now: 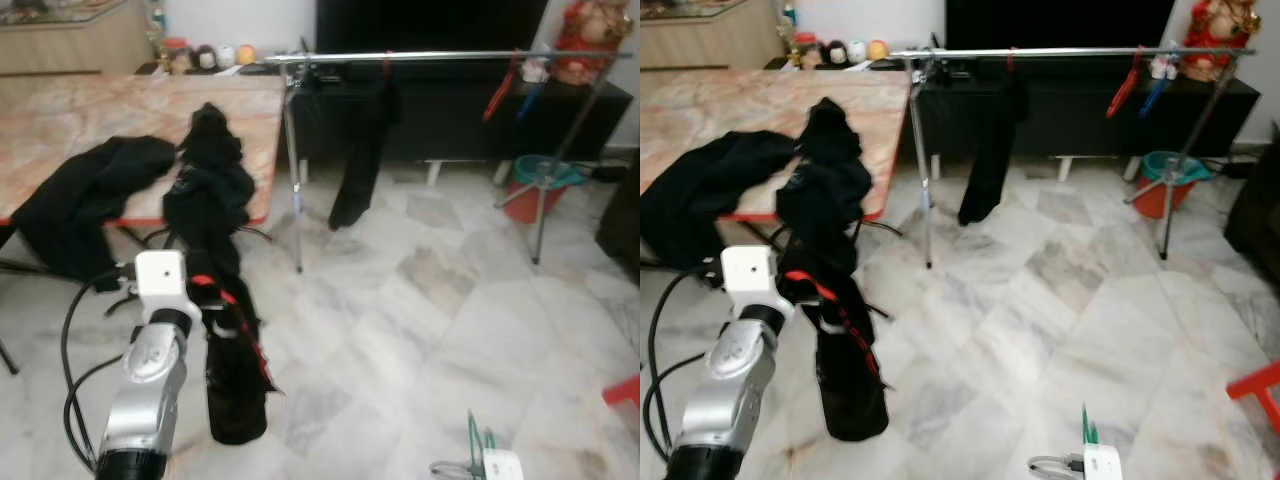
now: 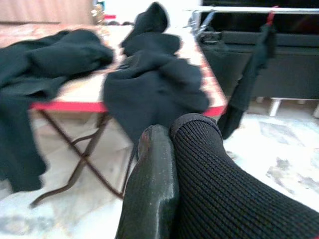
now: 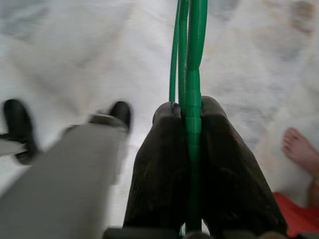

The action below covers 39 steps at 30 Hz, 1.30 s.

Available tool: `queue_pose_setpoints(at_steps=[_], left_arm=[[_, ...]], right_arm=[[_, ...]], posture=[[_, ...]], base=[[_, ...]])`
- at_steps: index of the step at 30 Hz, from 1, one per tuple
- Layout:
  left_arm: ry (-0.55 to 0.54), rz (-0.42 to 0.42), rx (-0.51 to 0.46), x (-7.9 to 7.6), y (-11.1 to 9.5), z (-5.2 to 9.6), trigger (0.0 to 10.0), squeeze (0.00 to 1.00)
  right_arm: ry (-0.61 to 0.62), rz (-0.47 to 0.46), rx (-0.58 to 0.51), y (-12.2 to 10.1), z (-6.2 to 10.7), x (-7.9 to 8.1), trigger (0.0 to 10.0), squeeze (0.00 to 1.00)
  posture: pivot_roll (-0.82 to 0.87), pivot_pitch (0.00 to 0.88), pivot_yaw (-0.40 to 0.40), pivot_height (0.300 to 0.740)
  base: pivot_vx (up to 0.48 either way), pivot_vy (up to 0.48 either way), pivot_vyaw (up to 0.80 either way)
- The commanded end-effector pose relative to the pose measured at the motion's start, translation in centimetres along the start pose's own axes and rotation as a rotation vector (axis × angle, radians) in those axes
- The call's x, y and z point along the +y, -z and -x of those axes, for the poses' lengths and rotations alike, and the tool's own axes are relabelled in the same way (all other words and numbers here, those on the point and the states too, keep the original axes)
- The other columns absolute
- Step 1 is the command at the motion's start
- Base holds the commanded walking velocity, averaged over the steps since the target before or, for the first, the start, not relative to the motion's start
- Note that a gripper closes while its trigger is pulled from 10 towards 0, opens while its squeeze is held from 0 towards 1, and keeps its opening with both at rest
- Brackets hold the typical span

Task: Hang hanger

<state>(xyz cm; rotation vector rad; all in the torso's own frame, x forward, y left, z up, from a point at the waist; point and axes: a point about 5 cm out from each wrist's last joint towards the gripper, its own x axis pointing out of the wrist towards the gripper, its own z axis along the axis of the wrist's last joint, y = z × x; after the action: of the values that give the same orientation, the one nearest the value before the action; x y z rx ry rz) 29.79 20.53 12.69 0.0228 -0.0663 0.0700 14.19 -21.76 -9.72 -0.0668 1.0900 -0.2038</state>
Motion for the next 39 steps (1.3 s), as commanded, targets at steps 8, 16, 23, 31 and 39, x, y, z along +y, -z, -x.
queue_pose_setpoints(at_steps=[8,16,23,31,39], left_arm=[[0.015,0.002,-0.041,-0.6,-0.8,0.0,10.0,0.00],[0.009,0.000,-0.040,-0.6,-0.9,0.0,10.0,0.00],[0.005,0.000,-0.038,-0.5,-0.9,0.1,10.0,0.00],[0.008,0.001,-0.036,-0.6,-0.8,0.1,10.0,0.00],[0.008,0.001,-0.034,-0.7,-0.8,0.1,10.0,0.00]], right_arm=[[-0.004,-0.038,-0.035,-0.4,0.0,-0.5,10.0,0.00],[-0.001,-0.027,-0.044,-0.7,0.0,-0.7,10.0,0.00],[-0.004,-0.028,-0.053,-1.1,-0.1,-0.6,10.0,0.00],[-0.010,-0.003,-0.064,-1.4,-0.1,-0.6,10.0,0.00],[-0.014,0.001,-0.062,-1.5,-0.1,-0.6,10.0,0.00]], posture=[[0.16,0.000,-0.023,0.732],[0.16,0.000,-0.027,0.732],[0.16,0.000,-0.026,0.732],[0.16,0.000,-0.024,0.732],[0.16,0.000,-0.024,0.732]], base=[[0.000,0.247,0.00],[0.000,0.247,0.00],[0.000,0.245,0.00],[0.000,0.247,0.15],[0.000,0.246,0.78]])
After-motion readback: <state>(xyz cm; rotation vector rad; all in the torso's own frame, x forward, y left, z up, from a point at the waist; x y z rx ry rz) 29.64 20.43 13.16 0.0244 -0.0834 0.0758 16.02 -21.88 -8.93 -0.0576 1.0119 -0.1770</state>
